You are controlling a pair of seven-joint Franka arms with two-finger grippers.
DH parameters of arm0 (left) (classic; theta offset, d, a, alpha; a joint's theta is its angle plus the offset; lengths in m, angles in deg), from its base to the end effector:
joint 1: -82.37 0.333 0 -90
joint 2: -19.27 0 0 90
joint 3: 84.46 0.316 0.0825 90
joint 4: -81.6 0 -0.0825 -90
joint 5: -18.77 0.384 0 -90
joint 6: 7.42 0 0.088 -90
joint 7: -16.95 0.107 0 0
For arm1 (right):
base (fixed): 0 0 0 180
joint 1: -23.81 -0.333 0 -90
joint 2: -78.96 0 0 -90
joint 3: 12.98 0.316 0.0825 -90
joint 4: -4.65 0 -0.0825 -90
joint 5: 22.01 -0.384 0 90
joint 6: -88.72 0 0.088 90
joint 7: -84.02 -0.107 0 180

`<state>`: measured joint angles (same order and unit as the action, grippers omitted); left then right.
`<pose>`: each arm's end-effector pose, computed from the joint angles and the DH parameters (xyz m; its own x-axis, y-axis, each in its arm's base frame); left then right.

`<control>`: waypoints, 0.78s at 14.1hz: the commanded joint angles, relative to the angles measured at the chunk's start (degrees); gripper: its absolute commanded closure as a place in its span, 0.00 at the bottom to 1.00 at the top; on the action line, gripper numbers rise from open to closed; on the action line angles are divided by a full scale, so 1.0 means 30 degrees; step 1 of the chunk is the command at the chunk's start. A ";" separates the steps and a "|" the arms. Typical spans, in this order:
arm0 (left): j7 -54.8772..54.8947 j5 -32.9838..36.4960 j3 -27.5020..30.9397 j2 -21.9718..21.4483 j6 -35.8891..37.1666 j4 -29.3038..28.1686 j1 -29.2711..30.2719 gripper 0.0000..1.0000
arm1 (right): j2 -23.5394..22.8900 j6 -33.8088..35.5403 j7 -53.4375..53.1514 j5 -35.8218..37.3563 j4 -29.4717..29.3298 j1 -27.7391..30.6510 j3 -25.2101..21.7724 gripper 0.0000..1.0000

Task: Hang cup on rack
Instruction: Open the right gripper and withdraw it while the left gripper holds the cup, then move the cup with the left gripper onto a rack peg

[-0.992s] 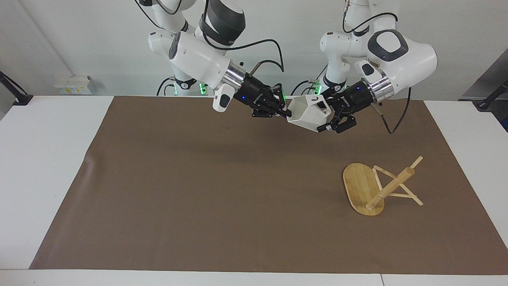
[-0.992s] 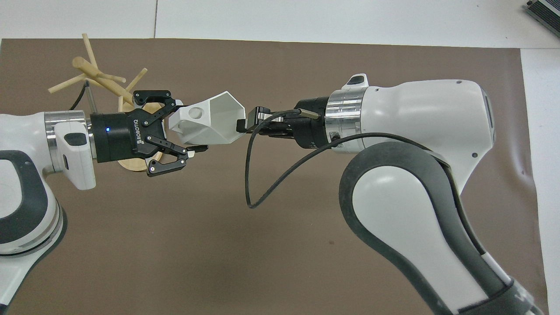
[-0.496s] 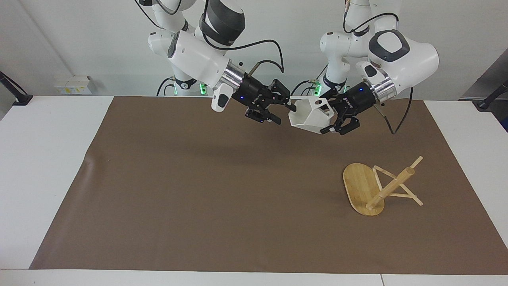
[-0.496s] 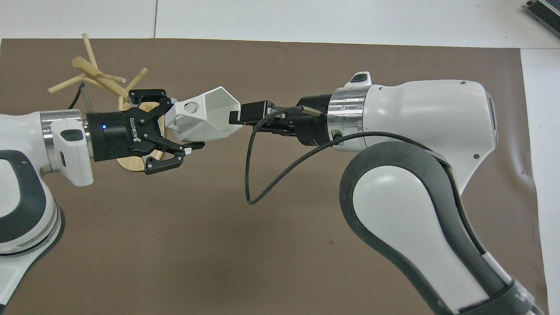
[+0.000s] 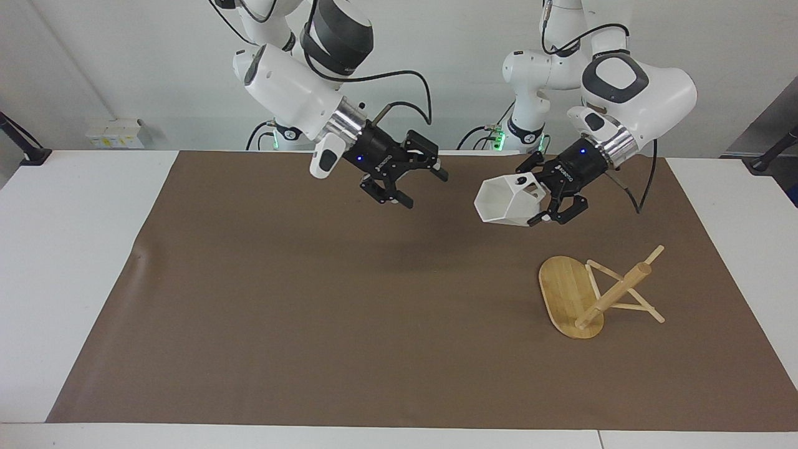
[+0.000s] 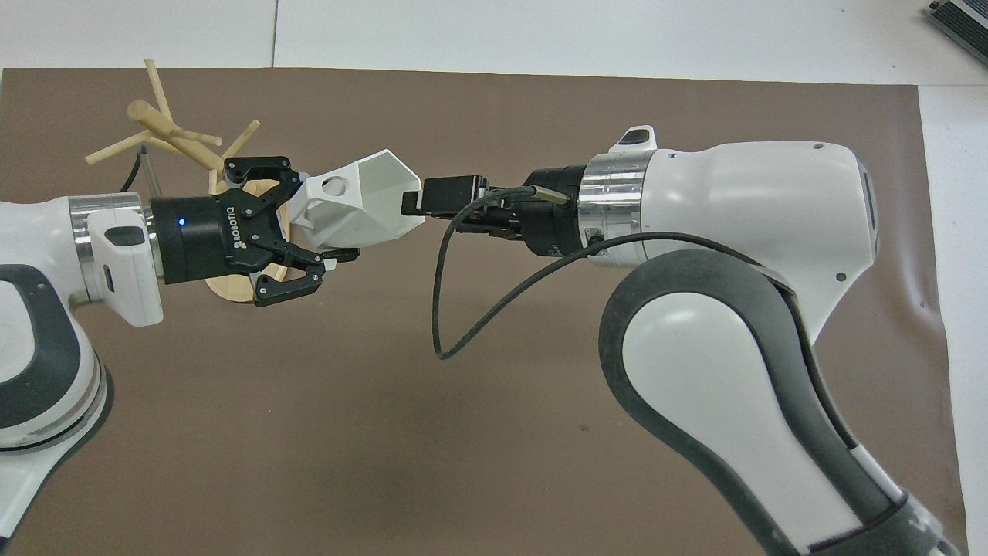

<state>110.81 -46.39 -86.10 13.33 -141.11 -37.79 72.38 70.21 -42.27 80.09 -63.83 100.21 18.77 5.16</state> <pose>0.5433 -0.1277 0.5175 0.2082 -0.5163 0.8307 -0.9052 -0.4234 -0.0363 0.5954 0.2569 0.5727 0.9653 -0.1322 0.2250 0.0654 -0.7122 -0.6990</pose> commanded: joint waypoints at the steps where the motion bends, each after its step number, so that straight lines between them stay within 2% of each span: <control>1: -0.0435 0.0304 -0.0242 -0.0451 -0.3527 -0.1419 -0.0361 1.00 | 0.0219 0.0040 0.0403 0.3732 0.0053 0.1063 0.0104 0.00; 3: -0.1775 0.0304 -0.0301 -0.0481 -0.6137 -0.2124 -0.1004 1.00 | 0.0219 0.0070 0.0461 0.4623 0.0053 0.1796 0.0104 0.00; 7: -0.3741 0.0304 -0.0331 0.0249 -0.9716 -0.2478 -0.1649 1.00 | 0.0424 0.0128 0.0490 0.5527 -0.0034 0.3260 0.0104 0.00; 9: -0.4708 0.0275 -0.0331 0.0834 -1.1033 -0.2479 -0.2291 1.00 | 0.0570 0.0653 0.0461 0.8125 -0.0064 0.4051 0.0104 0.00; 11: -0.5791 0.0275 -0.0331 0.1275 -1.2094 -0.2479 -0.2763 1.00 | 0.0862 0.2142 0.0461 1.1695 -0.0064 0.4551 0.0104 0.00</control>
<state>97.37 -46.38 -87.56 16.02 -173.14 -44.81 66.58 71.31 -39.59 80.87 -36.45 99.71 30.53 5.00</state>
